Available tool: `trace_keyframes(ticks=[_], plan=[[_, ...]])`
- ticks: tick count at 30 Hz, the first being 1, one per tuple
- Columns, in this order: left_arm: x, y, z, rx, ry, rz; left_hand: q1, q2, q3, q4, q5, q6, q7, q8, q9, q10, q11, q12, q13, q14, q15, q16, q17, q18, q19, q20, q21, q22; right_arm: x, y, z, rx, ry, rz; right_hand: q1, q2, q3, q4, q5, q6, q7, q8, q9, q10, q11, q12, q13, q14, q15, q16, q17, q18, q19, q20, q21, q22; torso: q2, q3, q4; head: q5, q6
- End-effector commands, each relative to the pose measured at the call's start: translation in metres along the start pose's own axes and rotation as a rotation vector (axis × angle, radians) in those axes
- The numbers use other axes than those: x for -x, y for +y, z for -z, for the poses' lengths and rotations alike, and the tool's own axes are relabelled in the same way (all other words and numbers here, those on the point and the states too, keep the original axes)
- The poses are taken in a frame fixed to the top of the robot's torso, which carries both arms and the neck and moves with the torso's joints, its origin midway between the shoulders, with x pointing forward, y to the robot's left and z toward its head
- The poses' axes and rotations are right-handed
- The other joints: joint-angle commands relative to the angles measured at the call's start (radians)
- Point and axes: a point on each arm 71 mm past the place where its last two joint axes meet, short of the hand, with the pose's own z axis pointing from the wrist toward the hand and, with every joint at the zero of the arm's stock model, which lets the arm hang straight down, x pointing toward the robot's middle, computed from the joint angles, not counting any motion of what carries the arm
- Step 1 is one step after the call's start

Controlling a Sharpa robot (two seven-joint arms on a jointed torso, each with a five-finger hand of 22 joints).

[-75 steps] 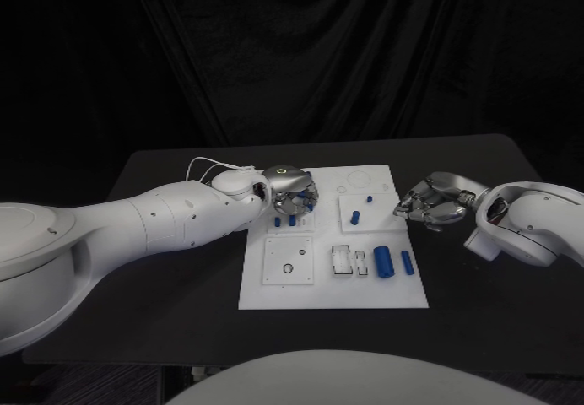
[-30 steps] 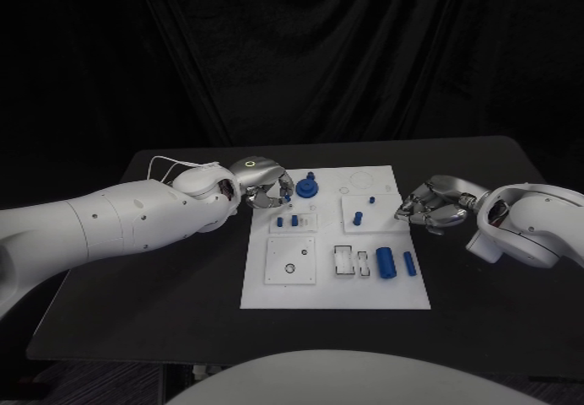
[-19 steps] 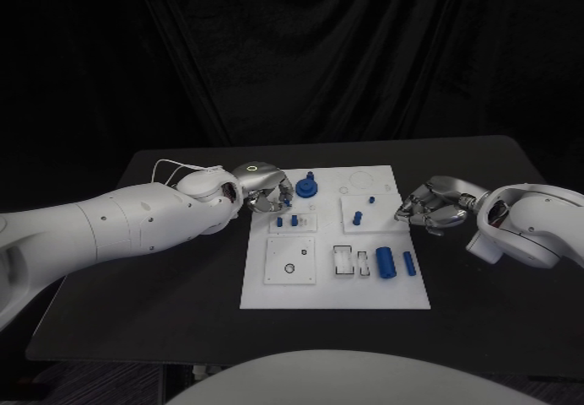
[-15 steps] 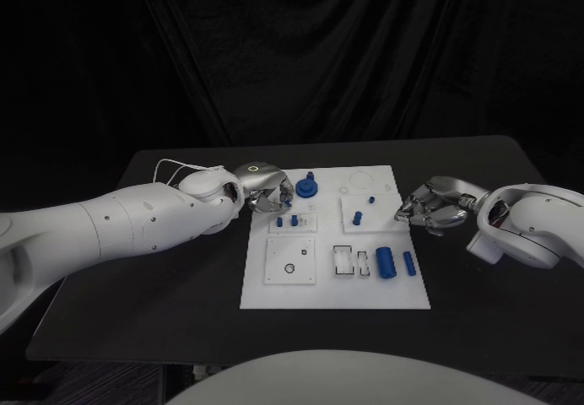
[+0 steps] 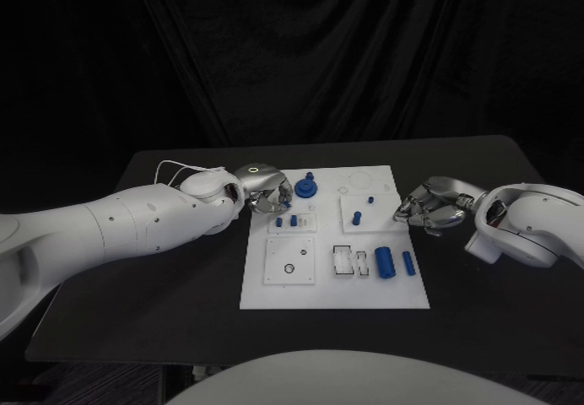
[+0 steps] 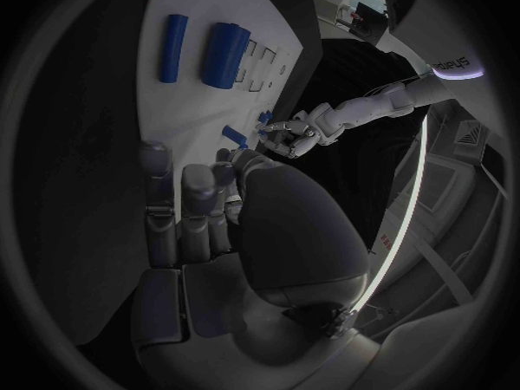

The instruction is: Assemble the parts on the task board

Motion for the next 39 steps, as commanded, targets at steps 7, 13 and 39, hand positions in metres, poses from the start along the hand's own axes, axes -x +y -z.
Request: trace_keyframes(ticks=[7,13,39], plan=[[-0.002,-0.0021,-0.0015,-0.01,-0.008,-0.005,0.008,0.006,0.0,-0.008,-0.006,0.019,-0.015,0.003,0.019,0.007,0.0,-0.005,-0.001,-0.01,-0.001,-0.009,-0.011,-0.006,0.105,-0.002,-0.003,0.263,-0.0019,-0.0021,-0.0003,-0.019,0.014,-0.002,0.009,-0.001,0.008,-0.002,0.005,-0.009,0.0,0.002,0.001,-0.008,-0.002,-0.005,-0.002,-0.009,0.002,-0.004,-0.002,0.011,-0.005,0.002,-0.008,-0.001,0.0,-0.0004,-0.0003,0.002,0.0],[-0.0022,-0.0035,-0.0026,-0.013,-0.01,-0.005,0.009,0.007,0.001,-0.009,-0.007,0.019,-0.015,0.003,0.019,0.008,0.0,-0.005,-0.001,-0.011,-0.001,-0.01,-0.012,-0.006,0.105,-0.002,-0.003,0.263,-0.002,-0.0022,-0.0004,-0.02,0.015,-0.002,0.009,0.0,0.009,-0.001,0.005,-0.009,0.001,0.002,0.002,-0.009,-0.002,-0.005,-0.003,-0.01,0.002,-0.005,-0.003,0.011,-0.006,0.003,-0.009,-0.002,0.0,-0.0005,0.0,0.002,0.0],[-0.0068,-0.0036,-0.0066,0.012,0.047,0.005,0.0,0.002,-0.007,-0.01,-0.041,-0.03,-0.023,-0.031,0.004,-0.008,0.001,-0.015,-0.004,-0.031,-0.006,-0.029,-0.042,-0.006,0.105,-0.004,-0.003,0.263,-0.0023,-0.0021,-0.0006,-0.022,0.016,-0.001,0.01,0.0,0.009,-0.002,0.005,-0.01,0.001,0.002,0.002,-0.009,-0.001,-0.005,-0.003,-0.01,0.002,-0.005,-0.003,0.011,-0.006,0.003,-0.01,-0.002,-0.001,0.0016,-0.0007,0.002,0.0]])
